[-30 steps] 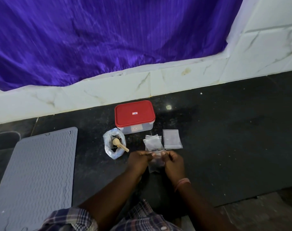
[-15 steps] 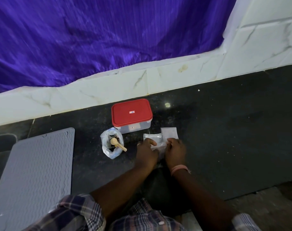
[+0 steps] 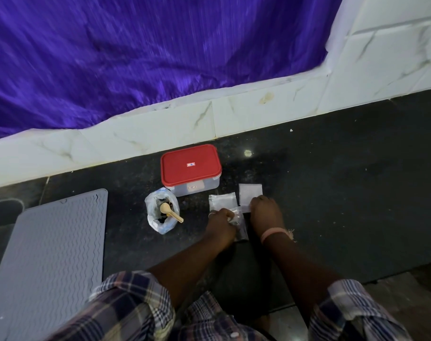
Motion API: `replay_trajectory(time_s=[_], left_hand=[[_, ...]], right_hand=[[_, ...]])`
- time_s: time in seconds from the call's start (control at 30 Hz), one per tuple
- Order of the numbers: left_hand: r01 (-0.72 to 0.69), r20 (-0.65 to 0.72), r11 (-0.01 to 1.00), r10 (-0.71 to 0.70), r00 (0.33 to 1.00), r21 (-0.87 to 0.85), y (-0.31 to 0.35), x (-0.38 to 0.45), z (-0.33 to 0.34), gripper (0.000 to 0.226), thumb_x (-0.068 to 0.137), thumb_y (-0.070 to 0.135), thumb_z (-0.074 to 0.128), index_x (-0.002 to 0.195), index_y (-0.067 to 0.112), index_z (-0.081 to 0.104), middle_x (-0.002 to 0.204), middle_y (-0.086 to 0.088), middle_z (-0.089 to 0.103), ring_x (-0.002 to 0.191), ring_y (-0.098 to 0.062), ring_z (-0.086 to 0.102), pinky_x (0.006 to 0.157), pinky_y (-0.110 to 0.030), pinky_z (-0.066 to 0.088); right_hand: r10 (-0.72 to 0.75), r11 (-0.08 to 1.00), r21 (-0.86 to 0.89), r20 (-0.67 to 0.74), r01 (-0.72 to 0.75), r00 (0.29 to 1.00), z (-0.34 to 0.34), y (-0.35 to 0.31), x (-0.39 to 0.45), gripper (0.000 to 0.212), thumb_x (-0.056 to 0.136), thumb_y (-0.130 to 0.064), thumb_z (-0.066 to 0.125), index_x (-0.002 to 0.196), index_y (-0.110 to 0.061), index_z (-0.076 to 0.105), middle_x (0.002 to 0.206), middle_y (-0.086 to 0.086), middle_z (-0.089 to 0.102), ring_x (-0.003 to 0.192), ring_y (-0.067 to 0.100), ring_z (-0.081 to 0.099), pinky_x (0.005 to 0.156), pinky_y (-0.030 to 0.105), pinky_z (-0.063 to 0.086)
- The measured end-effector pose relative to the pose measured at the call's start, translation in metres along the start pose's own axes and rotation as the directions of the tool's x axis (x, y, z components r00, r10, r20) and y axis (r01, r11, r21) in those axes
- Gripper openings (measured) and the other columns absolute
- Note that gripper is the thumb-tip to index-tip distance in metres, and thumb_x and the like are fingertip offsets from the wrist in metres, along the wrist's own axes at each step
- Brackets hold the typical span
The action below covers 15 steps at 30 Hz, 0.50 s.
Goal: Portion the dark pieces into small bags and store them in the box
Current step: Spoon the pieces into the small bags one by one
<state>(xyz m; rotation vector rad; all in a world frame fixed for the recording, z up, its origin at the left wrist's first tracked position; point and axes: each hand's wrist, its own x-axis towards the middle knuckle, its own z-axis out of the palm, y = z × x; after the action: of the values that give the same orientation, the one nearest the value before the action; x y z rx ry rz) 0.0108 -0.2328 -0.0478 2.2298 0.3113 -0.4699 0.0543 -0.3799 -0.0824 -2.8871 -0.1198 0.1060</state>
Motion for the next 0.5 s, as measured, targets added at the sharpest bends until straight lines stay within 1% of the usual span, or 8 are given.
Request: replay_trajectory(time_s=[0.07,0.1,0.17,0.23,0.27,0.33,0.4,0.5], left_hand=[[0.017,-0.002,0.999,-0.018,1.0,-0.05,0.003,-0.001,-0.002,0.027,0.091,0.017,0.069,0.116,0.026,0.065,0.131,-0.007,0.046,0.099,-0.017,0.056,0.065,-0.011,0.042],[0.033,0.0,0.996,-0.033,0.999,-0.088,0.003,0.0,-0.004,0.026,0.089,0.017,0.07,0.112,0.028,0.065,0.13,-0.007,0.05,0.101,-0.018,0.059,0.067,-0.013,0.046],[0.059,-0.016,0.987,-0.062,0.998,-0.148,0.005,0.001,-0.008,0.026,0.087,0.015,0.069,0.11,0.027,0.067,0.125,-0.005,0.062,0.098,-0.016,0.063,0.073,-0.021,0.053],[0.072,-0.077,0.979,-0.088,0.993,-0.19,0.011,0.003,-0.014,0.022,0.091,0.015,0.063,0.109,0.023,0.072,0.114,-0.001,0.07,0.092,-0.015,0.066,0.073,-0.023,0.054],[0.057,-0.109,0.974,-0.083,0.991,-0.221,0.014,0.005,-0.018,0.018,0.093,0.018,0.061,0.106,0.023,0.073,0.108,-0.001,0.073,0.092,-0.016,0.068,0.078,-0.027,0.056],[0.007,-0.135,0.919,-0.066,0.989,-0.394,0.024,0.005,-0.025,0.013,0.097,0.025,0.063,0.099,0.02,0.075,0.094,-0.004,0.075,0.085,-0.02,0.069,0.081,-0.036,0.057],[-0.034,-0.124,0.807,-0.049,0.991,-0.59,0.036,0.001,-0.035,0.011,0.095,0.025,0.068,0.096,0.017,0.075,0.09,-0.006,0.076,0.084,-0.02,0.07,0.078,-0.036,0.06],[-0.071,-0.139,0.74,-0.03,0.99,-0.669,0.04,-0.003,-0.046,0.011,0.092,0.02,0.072,0.097,0.012,0.078,0.091,-0.006,0.079,0.087,-0.021,0.077,0.084,-0.035,0.063]], right_hand=[[0.02,0.999,0.028,-0.056,-0.019,0.998,0.001,0.003,0.003,0.015,0.08,-0.007,0.055,0.089,-0.009,0.067,0.096,0.013,0.067,0.09,0.034,0.063,0.078,0.037,0.049],[0.06,0.996,0.077,-0.128,-0.05,0.99,0.001,0.003,0.004,0.012,0.082,-0.008,0.056,0.083,-0.011,0.068,0.091,0.012,0.067,0.085,0.034,0.063,0.075,0.037,0.048],[0.203,0.947,0.299,-0.283,-0.115,0.937,-0.006,0.002,0.004,0.013,0.088,-0.009,0.059,0.08,-0.012,0.069,0.088,0.011,0.067,0.081,0.032,0.061,0.073,0.038,0.048],[0.289,0.869,0.489,-0.368,-0.08,0.884,-0.017,-0.004,0.002,0.013,0.092,-0.009,0.059,0.084,-0.012,0.069,0.089,0.009,0.066,0.083,0.028,0.06,0.075,0.038,0.05],[0.295,0.84,0.541,-0.393,-0.041,0.871,-0.023,-0.01,0.0,0.012,0.092,-0.008,0.059,0.086,-0.011,0.068,0.09,0.008,0.065,0.084,0.026,0.059,0.076,0.037,0.05],[0.272,0.796,0.604,-0.407,0.034,0.872,-0.032,-0.026,-0.005,0.01,0.094,-0.01,0.059,0.089,-0.011,0.068,0.092,0.005,0.064,0.086,0.021,0.06,0.076,0.032,0.05],[0.236,0.752,0.652,-0.398,0.093,0.886,-0.035,-0.044,-0.013,0.011,0.095,-0.012,0.059,0.089,-0.013,0.068,0.089,-0.002,0.062,0.083,0.014,0.059,0.074,0.023,0.046],[0.222,0.679,0.725,-0.348,0.112,0.911,-0.034,-0.07,-0.024,0.017,0.095,-0.011,0.058,0.085,-0.019,0.068,0.082,-0.007,0.063,0.078,0.005,0.059,0.07,0.014,0.043]])
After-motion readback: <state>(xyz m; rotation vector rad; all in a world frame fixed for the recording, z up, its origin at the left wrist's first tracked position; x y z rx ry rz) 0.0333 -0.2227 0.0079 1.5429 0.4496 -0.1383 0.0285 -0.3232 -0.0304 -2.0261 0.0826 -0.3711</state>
